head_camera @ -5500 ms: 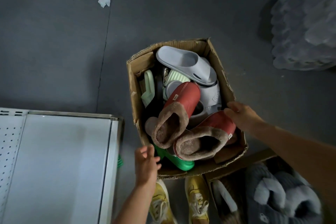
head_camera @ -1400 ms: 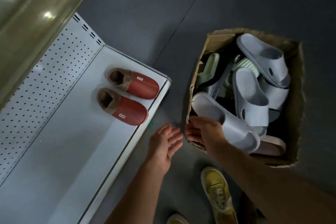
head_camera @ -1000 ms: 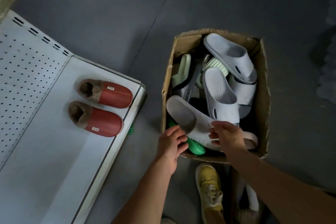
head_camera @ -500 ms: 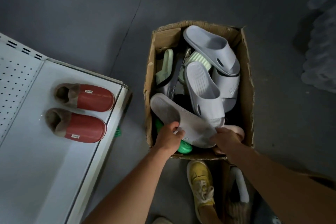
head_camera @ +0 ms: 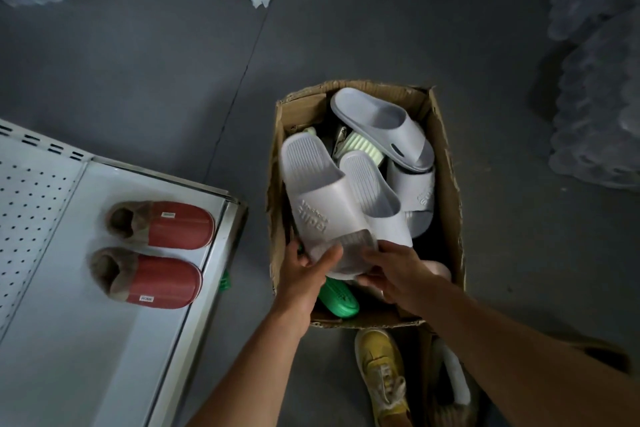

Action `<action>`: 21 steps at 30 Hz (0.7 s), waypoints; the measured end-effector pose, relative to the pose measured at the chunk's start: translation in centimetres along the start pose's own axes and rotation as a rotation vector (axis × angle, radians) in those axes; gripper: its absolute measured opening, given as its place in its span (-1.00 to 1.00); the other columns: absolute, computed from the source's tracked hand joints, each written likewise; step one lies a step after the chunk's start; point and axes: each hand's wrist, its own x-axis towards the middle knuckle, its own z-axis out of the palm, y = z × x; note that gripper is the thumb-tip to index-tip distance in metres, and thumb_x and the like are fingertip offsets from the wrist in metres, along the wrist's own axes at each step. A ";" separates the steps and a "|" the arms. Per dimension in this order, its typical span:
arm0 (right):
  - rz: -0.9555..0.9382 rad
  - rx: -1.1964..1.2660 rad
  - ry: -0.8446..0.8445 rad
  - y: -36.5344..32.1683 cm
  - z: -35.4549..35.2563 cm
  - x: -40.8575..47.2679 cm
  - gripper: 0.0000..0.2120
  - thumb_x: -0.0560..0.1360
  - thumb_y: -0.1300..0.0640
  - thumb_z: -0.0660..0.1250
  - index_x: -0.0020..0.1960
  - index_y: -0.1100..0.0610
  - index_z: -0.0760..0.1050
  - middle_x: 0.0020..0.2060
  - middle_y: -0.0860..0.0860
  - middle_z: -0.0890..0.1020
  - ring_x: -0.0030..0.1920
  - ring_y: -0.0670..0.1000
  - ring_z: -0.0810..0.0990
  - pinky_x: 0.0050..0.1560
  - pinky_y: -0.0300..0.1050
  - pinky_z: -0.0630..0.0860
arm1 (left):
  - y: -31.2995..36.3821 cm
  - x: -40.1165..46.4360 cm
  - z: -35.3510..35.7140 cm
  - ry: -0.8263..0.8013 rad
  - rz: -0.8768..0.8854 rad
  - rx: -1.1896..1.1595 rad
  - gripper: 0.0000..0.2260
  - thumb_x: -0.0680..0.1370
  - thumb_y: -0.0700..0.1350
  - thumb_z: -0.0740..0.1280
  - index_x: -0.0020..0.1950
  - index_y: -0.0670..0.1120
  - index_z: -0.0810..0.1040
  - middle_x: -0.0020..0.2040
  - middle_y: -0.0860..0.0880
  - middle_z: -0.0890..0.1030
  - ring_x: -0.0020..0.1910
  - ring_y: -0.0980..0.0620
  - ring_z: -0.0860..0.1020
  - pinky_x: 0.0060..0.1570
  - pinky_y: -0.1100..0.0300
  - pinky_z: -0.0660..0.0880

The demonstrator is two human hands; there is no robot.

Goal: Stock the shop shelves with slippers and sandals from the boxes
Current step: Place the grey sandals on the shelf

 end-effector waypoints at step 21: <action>0.034 0.103 0.476 -2.4 -8.0 12.9 -0.71 0.47 0.24 0.36 0.18 0.28 0.48 -0.09 0.19 0.59 -0.20 0.15 0.56 -0.16 0.05 0.60 | 0.9 6.6 0.8 0.047 -0.091 -0.239 -0.70 0.52 -0.30 0.35 0.12 0.07 0.54 0.15 -0.04 0.65 0.14 -0.06 0.60 -0.10 0.03 0.57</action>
